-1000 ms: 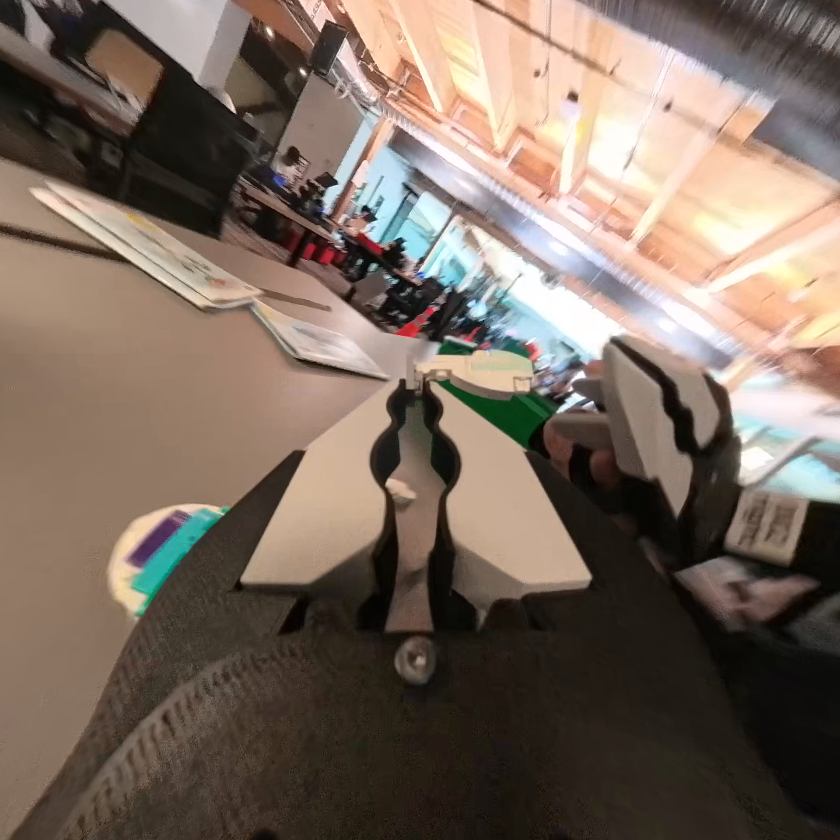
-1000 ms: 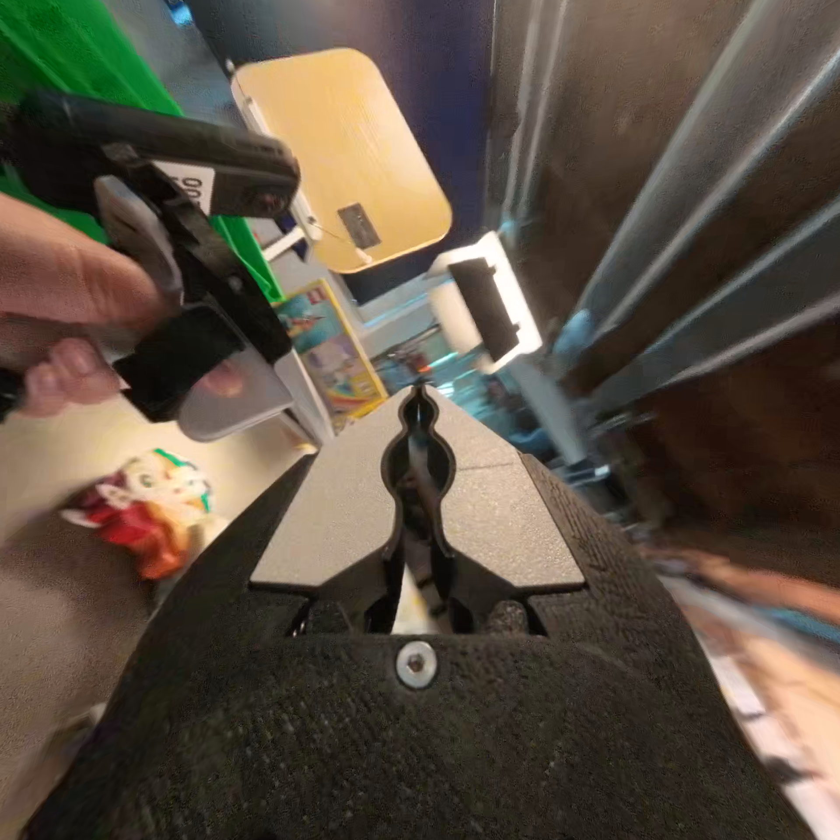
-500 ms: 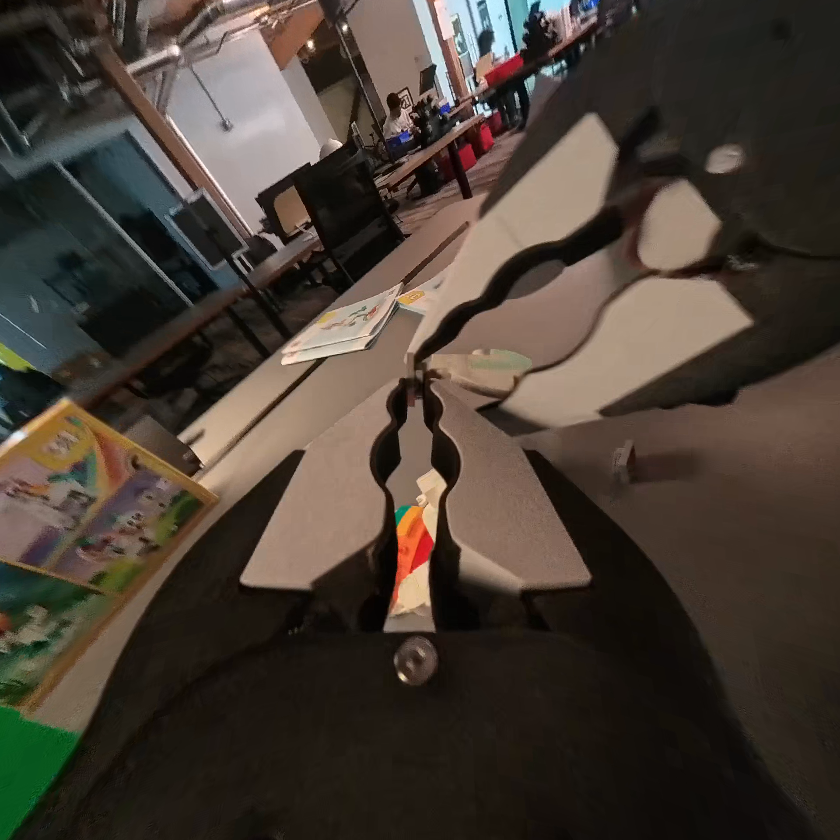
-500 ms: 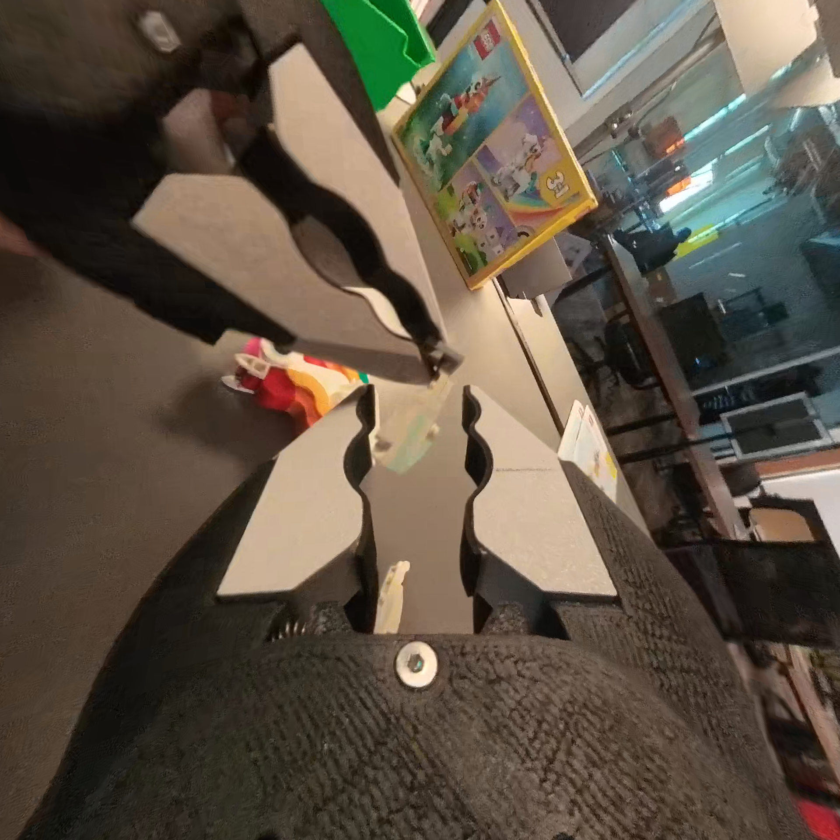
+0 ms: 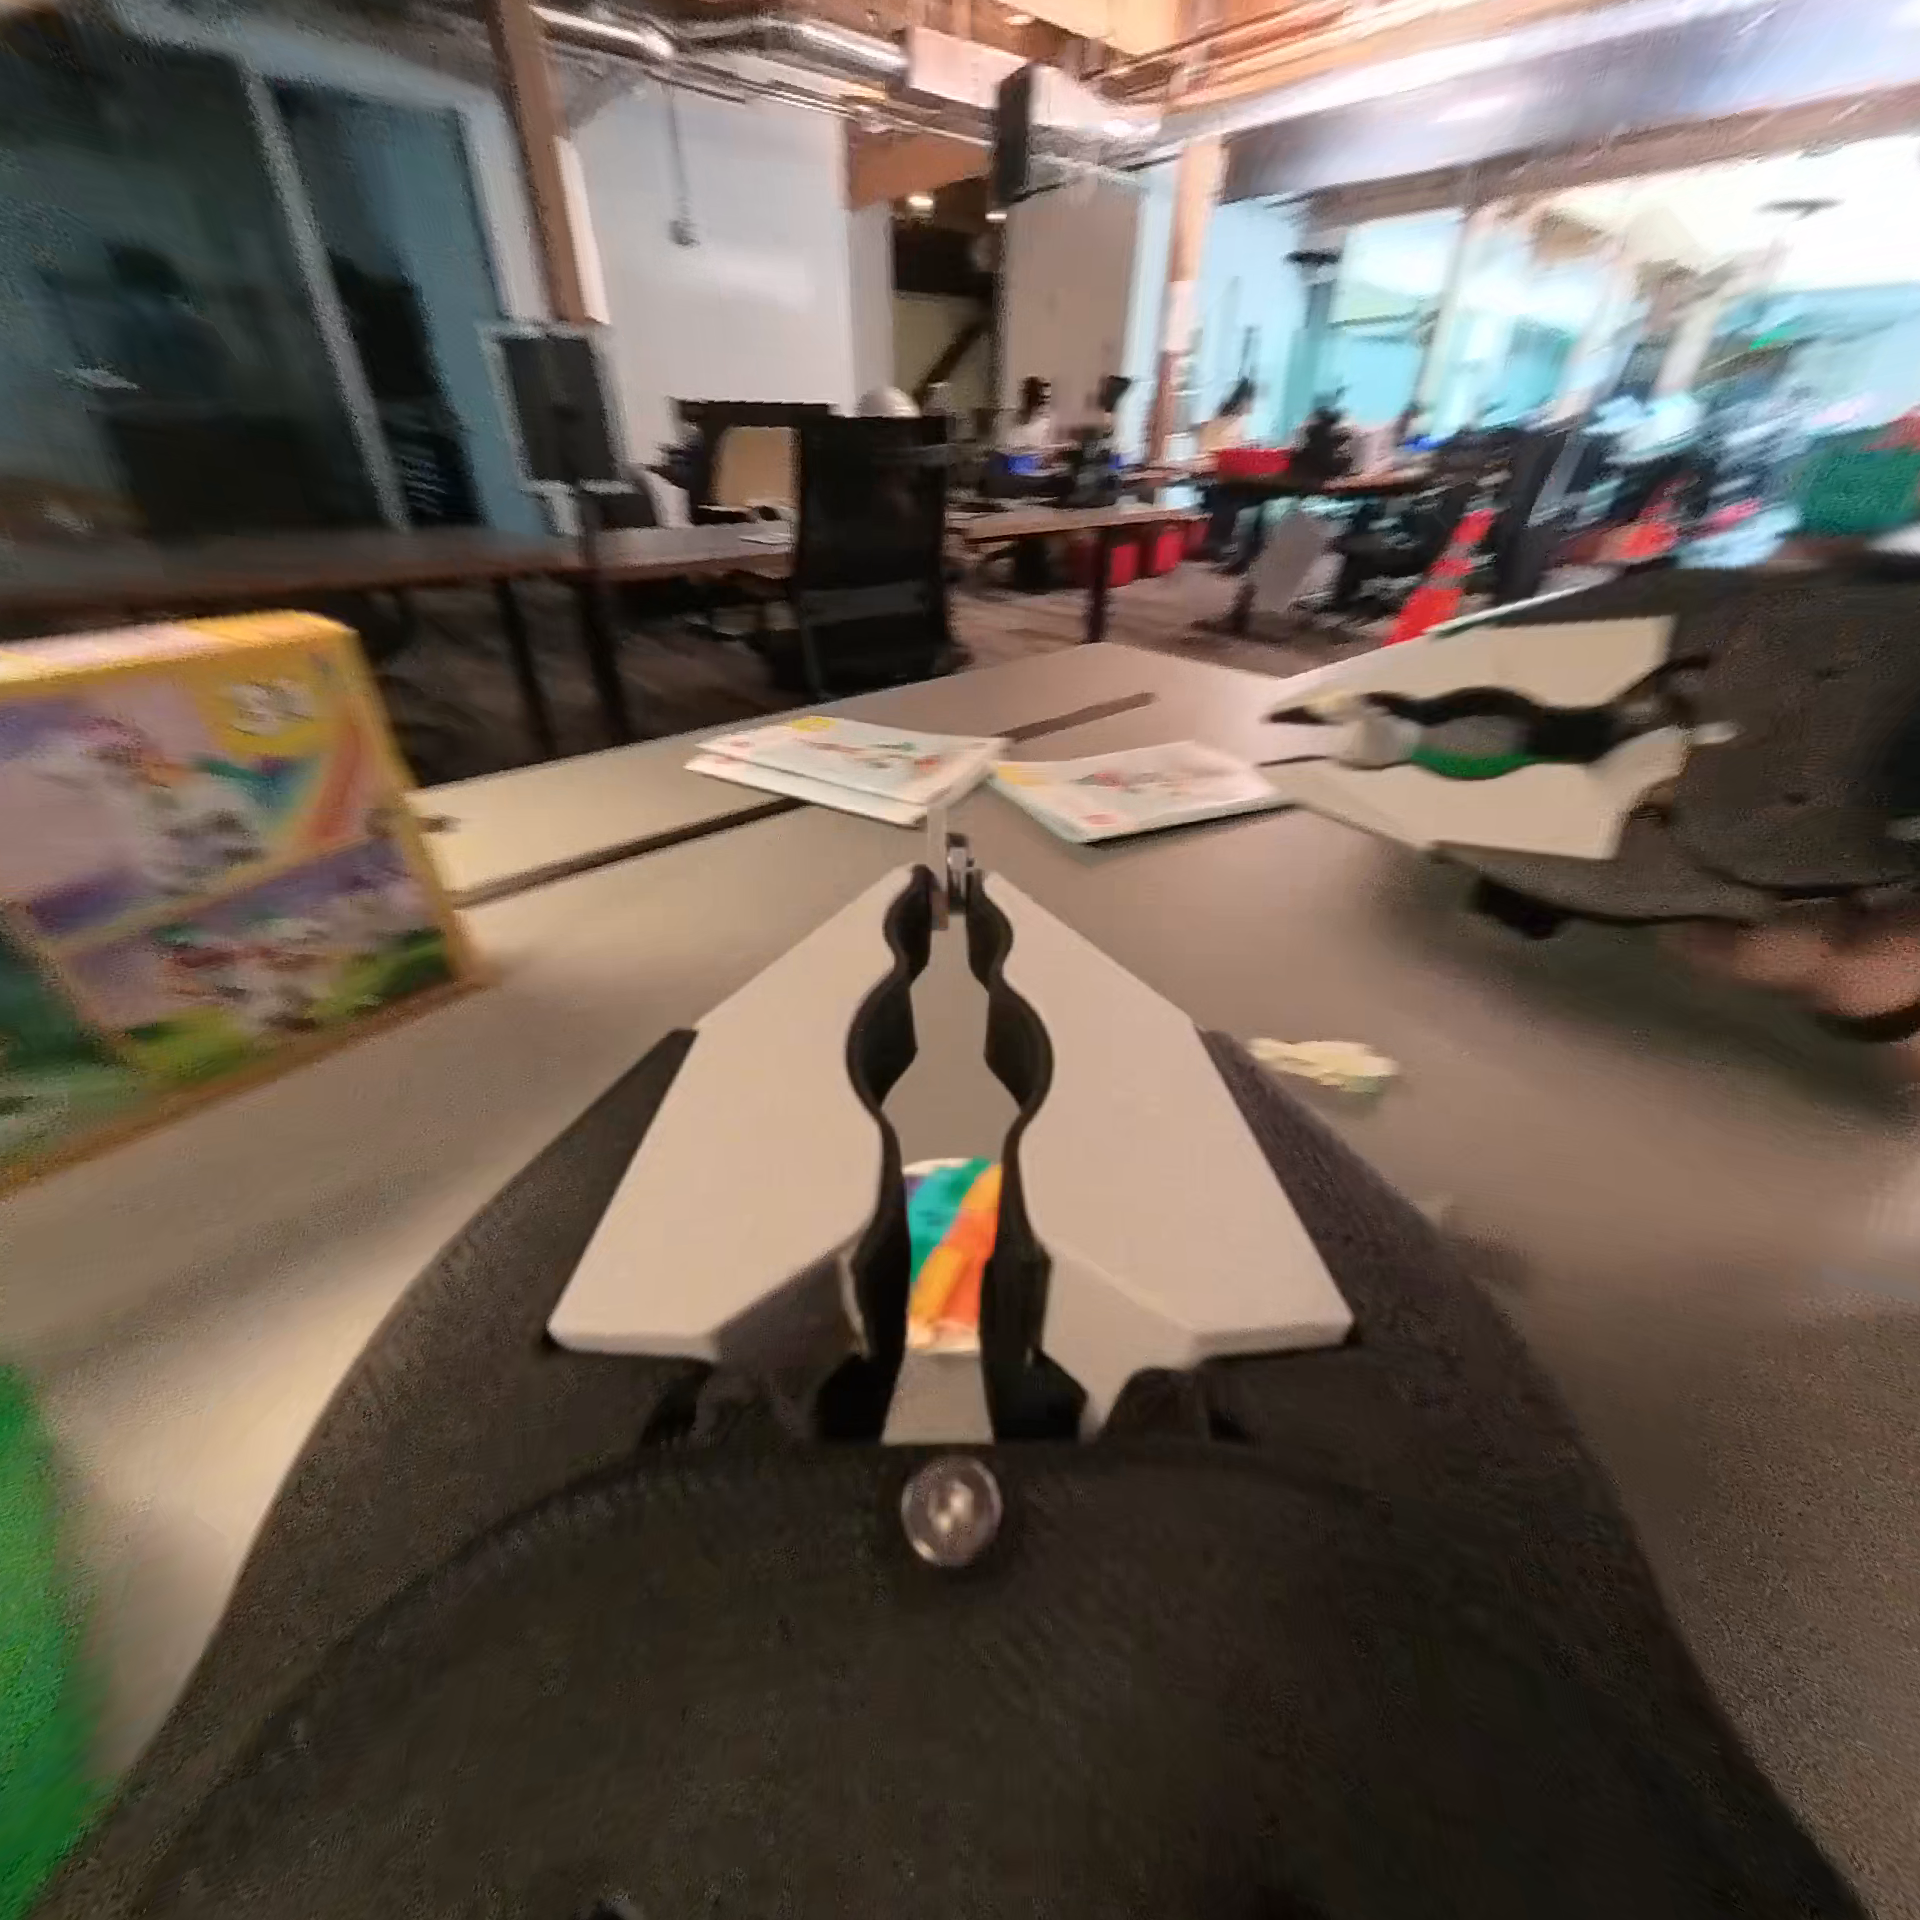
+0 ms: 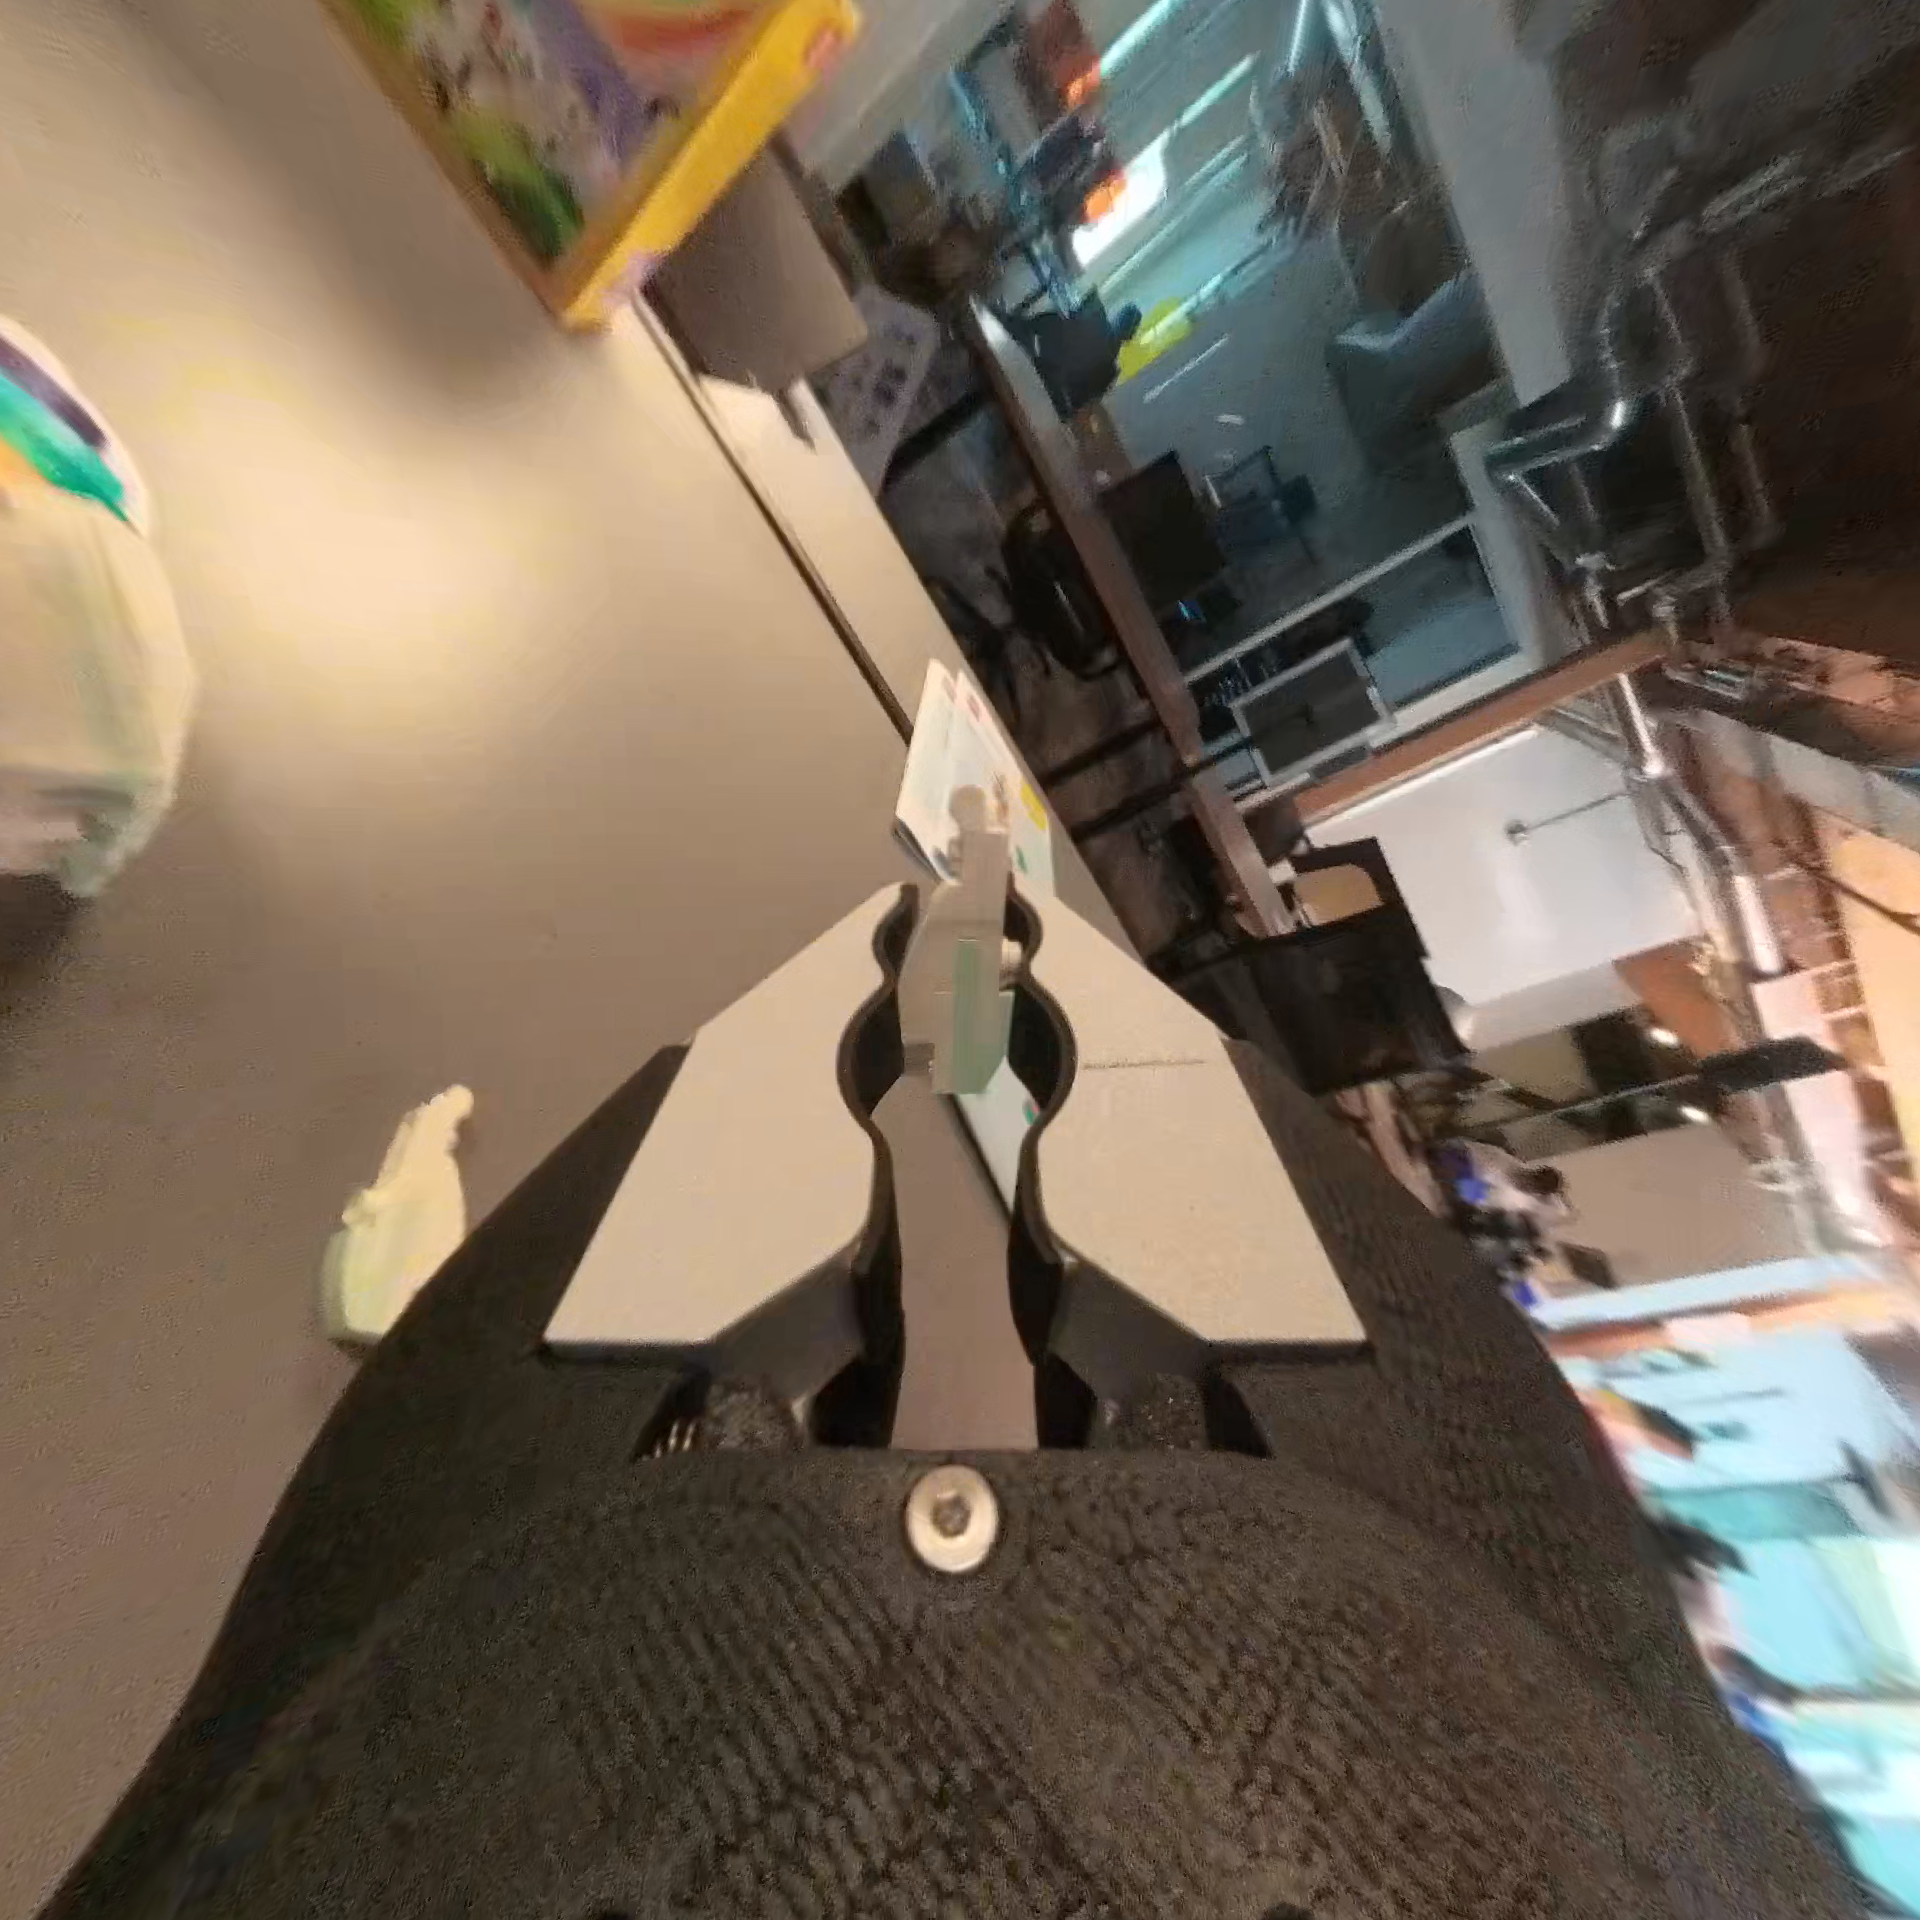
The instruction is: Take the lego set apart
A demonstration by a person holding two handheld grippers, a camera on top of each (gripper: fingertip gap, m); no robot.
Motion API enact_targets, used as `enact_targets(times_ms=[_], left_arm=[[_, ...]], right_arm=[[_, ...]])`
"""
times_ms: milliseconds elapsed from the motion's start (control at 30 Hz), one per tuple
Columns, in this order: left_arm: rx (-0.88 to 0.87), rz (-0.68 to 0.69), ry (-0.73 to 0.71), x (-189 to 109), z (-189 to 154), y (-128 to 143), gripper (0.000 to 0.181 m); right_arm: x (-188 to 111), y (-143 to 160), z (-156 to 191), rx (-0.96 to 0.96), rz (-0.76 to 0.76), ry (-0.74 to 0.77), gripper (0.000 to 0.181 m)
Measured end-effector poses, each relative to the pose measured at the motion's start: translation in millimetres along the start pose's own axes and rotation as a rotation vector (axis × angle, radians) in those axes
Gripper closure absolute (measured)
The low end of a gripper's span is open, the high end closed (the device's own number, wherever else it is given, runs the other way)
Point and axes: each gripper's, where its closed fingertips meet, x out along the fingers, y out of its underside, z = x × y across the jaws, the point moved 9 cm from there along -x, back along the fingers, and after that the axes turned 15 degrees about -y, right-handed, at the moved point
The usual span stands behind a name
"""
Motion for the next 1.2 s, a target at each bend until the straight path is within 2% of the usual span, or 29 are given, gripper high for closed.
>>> enact_targets(times_ms=[33,167,267,400,467,567,700,800,867,1000,1033,1100,1167,1200], left_arm=[[-0.036,0.008,0.063,3.5,-7.9,3.4,0.175],[-0.012,-0.017,0.205,6.4,-32.9,8.1,0.176],[-0.026,-0.002,0.264,6.2,-41.5,13.8,0.176],[-0.017,0.045,0.377,5.6,-56.2,19.5,0.176],[0.001,0.065,0.421,4.6,-62.9,21.5,0.176],[0.003,0.124,0.547,1.9,-74.4,25.6,0.176],[-0.087,0.375,0.805,0.1,-91.8,37.1,0.175],[-0.006,0.458,0.771,3.1,-95.3,48.3,0.175],[0.036,0.462,0.746,3.2,-95.7,49.0,0.175],[0.129,0.477,0.665,4.6,-91.4,51.9,0.175],[0.133,0.491,0.660,5.2,-90.7,53.4,0.175],[0.126,0.512,0.631,7.7,-88.4,55.2,0.175],[0.105,0.494,0.621,8.7,-85.9,53.5,0.175],[0.094,0.478,0.617,8.9,-84.3,52.2,0.175]], right_arm=[[1.3,-2.1,2.5,0.050,-0.046,-0.052,0.167],[10.9,11.8,13.7,0.171,-0.023,-0.307,0.166],[17.8,31.1,10.9,0.551,-0.060,-0.595,0.166],[13.8,55.9,-10.8,0.874,-0.105,-0.565,0.165],[14.3,67.6,-12.9,1.006,-0.101,-0.616,0.165],[19.4,81.5,-10.5,1.096,-0.065,-0.659,0.164],[25.2,88.8,-1.6,1.040,0.024,-0.668,0.156],[28.3,85.5,4.9,0.951,0.064,-0.666,0.145],[28.6,78.5,5.8,0.857,0.050,-0.631,0.137],[21.2,55.2,5.6,0.595,-0.090,-0.578,0.130],[17.4,46.4,8.9,0.532,-0.156,-0.617,0.130],[6.2,28.2,21.9,0.440,-0.312,-0.800,0.134],[-4.6,15.5,33.8,0.417,-0.437,-1.010,0.152],[-7.0,12.0,36.4,0.429,-0.470,-1.072,0.154]])
